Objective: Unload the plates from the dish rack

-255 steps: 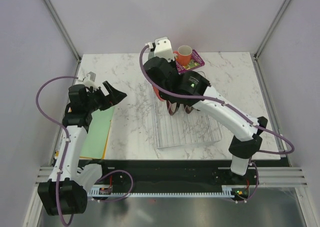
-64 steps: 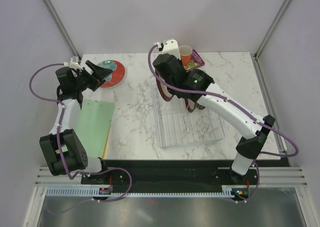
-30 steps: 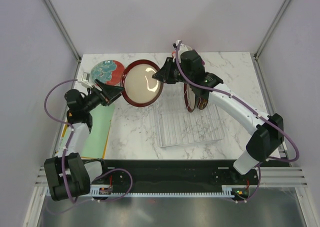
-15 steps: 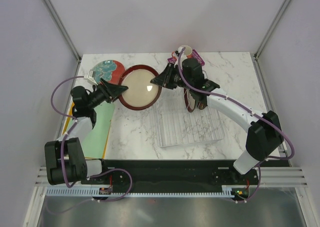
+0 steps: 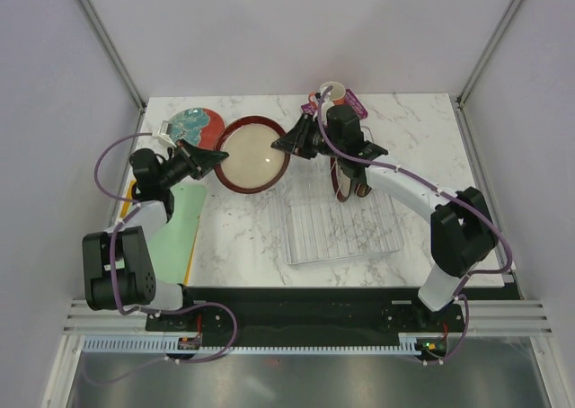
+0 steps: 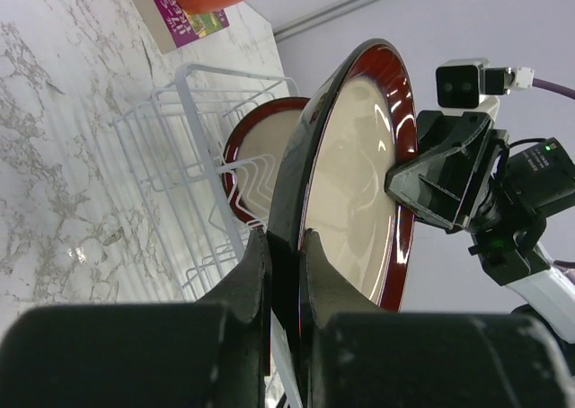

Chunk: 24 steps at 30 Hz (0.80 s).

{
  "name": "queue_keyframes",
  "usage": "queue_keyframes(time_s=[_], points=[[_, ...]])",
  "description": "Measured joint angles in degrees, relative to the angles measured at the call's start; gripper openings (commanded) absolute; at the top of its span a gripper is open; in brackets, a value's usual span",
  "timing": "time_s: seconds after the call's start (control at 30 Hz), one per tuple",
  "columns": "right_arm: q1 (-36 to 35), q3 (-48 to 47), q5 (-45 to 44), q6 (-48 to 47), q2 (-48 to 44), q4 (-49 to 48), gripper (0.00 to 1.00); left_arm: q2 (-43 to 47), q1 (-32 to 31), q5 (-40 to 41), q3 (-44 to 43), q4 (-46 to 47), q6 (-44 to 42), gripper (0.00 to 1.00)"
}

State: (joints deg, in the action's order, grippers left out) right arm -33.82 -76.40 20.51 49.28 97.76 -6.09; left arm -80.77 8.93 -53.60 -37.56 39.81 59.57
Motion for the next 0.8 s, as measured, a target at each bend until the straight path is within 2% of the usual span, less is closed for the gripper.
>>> queue_keyframes(time_s=[0.07,0.1,0.23,0.37,0.5,0.63,0.8], points=[[0.26,0.00,0.72,0.57,0.79,-0.87,0.40,-0.85,0.04,0.04,0.00,0.57,0.02,0.02],[0.37,-0.02,1.20,1.14,0.96,-1.07,0.62,-1.38,0.09,-0.02,-0.02,1.01,0.02,0.02],[0.72,-2.23,2.84,1.29,1.22,0.66,0.73,-3.82,-0.04,0.09,-1.55,0.48,0.46,0.02],[1.38,-6.51,0.70,-3.08,1.07,6.47,0.75,-5.55,-0.02,0.44,-6.43,-2.34,-0.72,0.02],[2.71,-11.52,-4.98,-9.55,-1.20,14.25,0.75,-9.51,1.64,2.78,-13.51,-5.73,-2.25,0.02],[3.37,-16.52,-14.64,-17.77,-4.46,23.69,0.75,-15.19,4.68,5.33,-21.88,-10.21,-3.85,0.02],[3.28,-17.59,-25.59,-25.22,-8.90,32.76,0.75,-22.80,7.02,10.91,-31.32,-17.35,-8.76,0.02]])
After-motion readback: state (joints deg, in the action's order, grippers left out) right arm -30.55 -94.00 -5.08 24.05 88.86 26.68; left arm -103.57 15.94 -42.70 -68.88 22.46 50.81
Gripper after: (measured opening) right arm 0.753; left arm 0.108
